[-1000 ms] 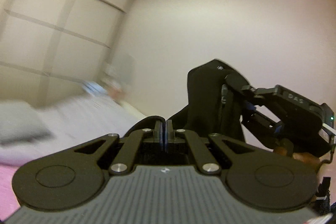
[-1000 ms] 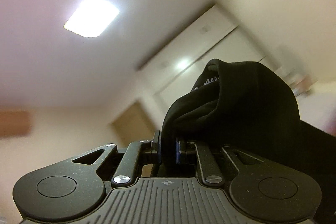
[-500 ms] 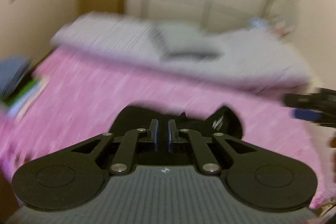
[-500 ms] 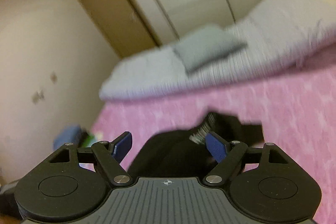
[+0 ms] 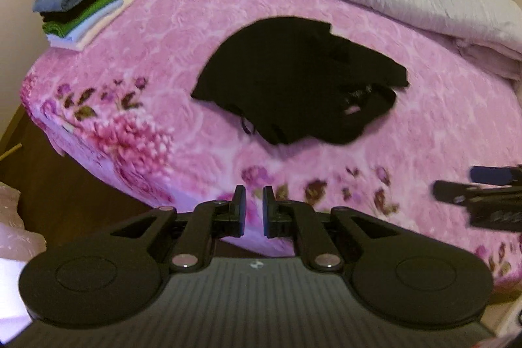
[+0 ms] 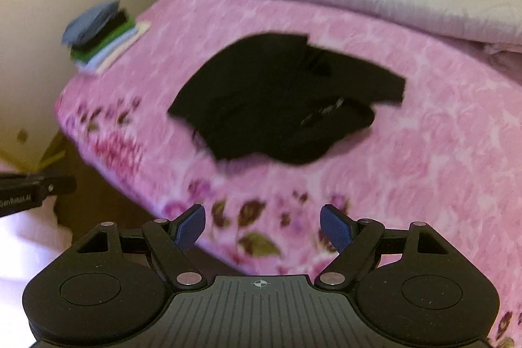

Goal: Fold clothes
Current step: 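Carry the black garment to the pink bedspread and lay it flat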

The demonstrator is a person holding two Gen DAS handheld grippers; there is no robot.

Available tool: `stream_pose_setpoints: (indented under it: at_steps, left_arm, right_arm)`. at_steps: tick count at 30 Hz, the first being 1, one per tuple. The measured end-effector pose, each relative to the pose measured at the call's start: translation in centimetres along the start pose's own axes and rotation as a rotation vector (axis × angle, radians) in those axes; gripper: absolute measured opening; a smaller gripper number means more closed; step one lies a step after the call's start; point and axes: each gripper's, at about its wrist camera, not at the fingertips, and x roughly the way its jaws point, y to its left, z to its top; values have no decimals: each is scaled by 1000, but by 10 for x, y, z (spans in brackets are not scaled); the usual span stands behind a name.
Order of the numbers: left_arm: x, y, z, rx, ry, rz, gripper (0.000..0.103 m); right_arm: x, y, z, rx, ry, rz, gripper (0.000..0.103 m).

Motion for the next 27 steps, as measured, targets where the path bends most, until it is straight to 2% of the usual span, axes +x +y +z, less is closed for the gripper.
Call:
stream_pose_setpoints:
  at_steps: [5,9,13,16,27]
  left_arm:
    - [1,-4,-7,31,-14,-31,7]
    - [6,-1,8,64,-35,-52,8]
    - [18,5,34,120,-46,-81,8]
    - [30,12,57,178,-48,-106,8]
    - [66,39,140,342,-48,-191,10]
  right_arm:
    - [4,14,-8,-76,22,10,81]
    - [3,16,-5,-66,3,-5,81]
    - [-1,22,9,-25,-13,-41,81]
    - [11,27,22,25,-20,-75,81]
    - [49,81,85,167,-26,-151,81]
